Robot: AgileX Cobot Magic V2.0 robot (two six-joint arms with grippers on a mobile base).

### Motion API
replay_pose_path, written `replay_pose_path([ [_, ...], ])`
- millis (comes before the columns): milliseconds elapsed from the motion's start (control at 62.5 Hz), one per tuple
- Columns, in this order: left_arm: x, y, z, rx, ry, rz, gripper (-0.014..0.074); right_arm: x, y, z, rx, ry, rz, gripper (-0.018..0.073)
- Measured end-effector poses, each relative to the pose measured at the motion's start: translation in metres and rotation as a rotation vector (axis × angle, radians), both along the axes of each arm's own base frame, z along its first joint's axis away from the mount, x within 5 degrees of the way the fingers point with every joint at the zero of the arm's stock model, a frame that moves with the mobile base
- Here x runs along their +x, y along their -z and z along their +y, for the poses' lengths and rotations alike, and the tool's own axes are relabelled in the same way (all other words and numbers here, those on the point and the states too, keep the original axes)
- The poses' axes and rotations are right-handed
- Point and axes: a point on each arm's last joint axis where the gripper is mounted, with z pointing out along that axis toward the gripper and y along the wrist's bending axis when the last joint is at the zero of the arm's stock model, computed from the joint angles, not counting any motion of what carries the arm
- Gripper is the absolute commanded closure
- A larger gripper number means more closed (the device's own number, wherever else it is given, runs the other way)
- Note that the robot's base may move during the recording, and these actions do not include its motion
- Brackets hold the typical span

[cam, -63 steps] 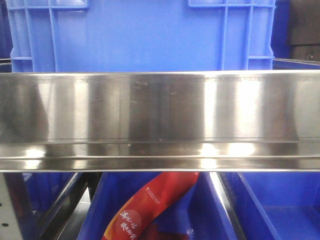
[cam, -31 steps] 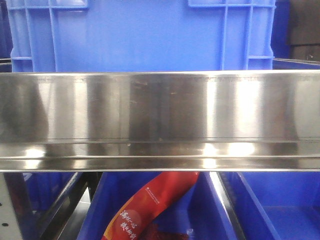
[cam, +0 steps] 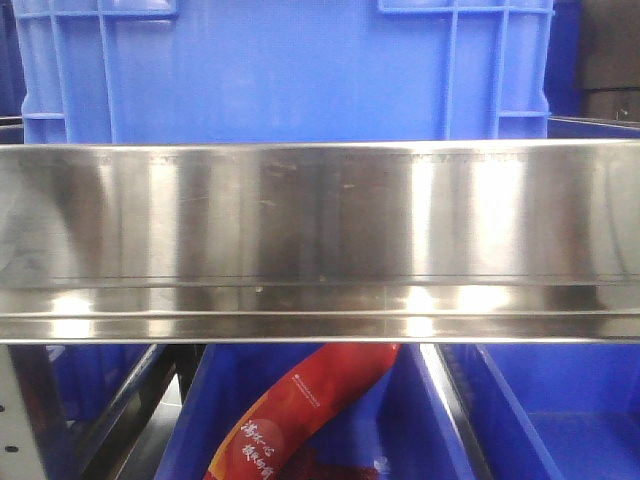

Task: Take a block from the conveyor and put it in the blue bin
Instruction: 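Move both held blocks over an open blue bin on the shelf, then open both grippers to drop the blocks into the blue bin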

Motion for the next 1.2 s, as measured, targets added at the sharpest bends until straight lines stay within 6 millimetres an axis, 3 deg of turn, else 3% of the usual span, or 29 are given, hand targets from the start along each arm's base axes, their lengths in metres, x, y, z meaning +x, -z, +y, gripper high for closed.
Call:
replay_pose_path([
  [224, 0.056, -0.029, -0.017, -0.076, 0.078, 0.166, 0.0708, 0.038, -0.022, 0.024, -0.006, -0.130, 0.035, 0.0721],
  [464, 0.093, -0.035, -0.064, -0.009, 0.259, 0.229, 0.0708, 0.077, -0.013, 0.076, -0.029, -0.326, 0.113, 0.0721],
  [576, 0.113, -0.023, -0.100, 0.068, 0.348, 0.214, 0.0708, 0.097, -0.003, 0.105, -0.038, -0.398, 0.129, 0.0721],
  [704, 0.136, -0.006, -0.126, 0.086, 0.388, 0.207, 0.0708, 0.116, 0.013, 0.127, -0.048, -0.431, 0.151, 0.0721],
  [943, 0.168, 0.022, -0.146, 0.106, 0.391, 0.243, 0.0700, 0.144, 0.048, 0.145, -0.088, -0.433, 0.267, 0.0718],
  [1055, 0.171, 0.028, -0.148, 0.104, 0.392, 0.263, 0.0559, 0.146, 0.052, 0.147, -0.093, -0.433, 0.279, 0.0611],
  [1199, 0.172, 0.029, -0.149, 0.107, 0.392, 0.275, 0.0284, 0.146, 0.052, 0.147, -0.093, -0.433, 0.280, 0.0270],
])
